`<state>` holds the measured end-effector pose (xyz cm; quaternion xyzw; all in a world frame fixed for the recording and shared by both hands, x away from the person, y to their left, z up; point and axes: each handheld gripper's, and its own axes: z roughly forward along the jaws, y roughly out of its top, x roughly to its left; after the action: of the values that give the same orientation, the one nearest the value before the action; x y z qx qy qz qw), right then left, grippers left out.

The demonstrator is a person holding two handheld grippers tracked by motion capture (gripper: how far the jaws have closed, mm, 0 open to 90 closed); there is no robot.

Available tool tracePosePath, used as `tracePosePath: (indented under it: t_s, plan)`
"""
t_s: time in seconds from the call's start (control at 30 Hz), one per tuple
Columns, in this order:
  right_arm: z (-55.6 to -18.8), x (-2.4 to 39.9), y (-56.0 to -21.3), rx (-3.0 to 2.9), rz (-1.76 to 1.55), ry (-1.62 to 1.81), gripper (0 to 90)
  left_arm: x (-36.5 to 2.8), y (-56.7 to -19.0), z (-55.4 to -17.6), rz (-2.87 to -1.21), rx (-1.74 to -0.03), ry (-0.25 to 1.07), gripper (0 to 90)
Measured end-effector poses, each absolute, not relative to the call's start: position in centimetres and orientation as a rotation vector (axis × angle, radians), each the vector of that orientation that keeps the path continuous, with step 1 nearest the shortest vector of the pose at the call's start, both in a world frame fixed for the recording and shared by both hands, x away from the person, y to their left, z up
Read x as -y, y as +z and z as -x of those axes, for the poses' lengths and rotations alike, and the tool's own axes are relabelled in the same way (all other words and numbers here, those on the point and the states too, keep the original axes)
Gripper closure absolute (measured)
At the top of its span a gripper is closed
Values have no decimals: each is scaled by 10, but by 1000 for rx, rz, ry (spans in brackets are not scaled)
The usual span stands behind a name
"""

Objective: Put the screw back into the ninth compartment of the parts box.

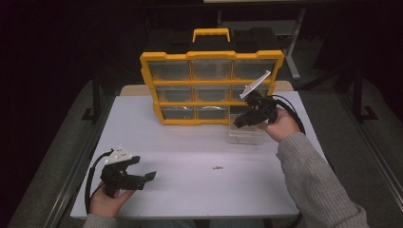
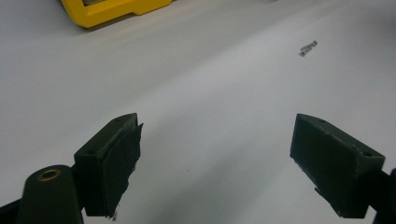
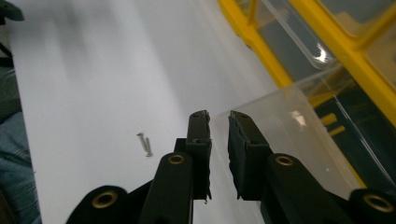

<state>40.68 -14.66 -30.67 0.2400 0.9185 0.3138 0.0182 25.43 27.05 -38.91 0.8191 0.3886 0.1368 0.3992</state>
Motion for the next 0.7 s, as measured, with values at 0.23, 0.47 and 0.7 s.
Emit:
tracePosePath:
  t_s: [0.23,0.47,0.7]
  plan:
    - [-390,130,-309,-2887,-643,980,737,-271,-388,-254,-2086,-977,347,156]
    - [-380,119,-329,-2933,-611,974,728,-271,-389,-255,-2089,-968,350,156]
    - [-372,105,-359,-2997,-600,926,721,-270,-390,-255,-2092,-972,343,156]
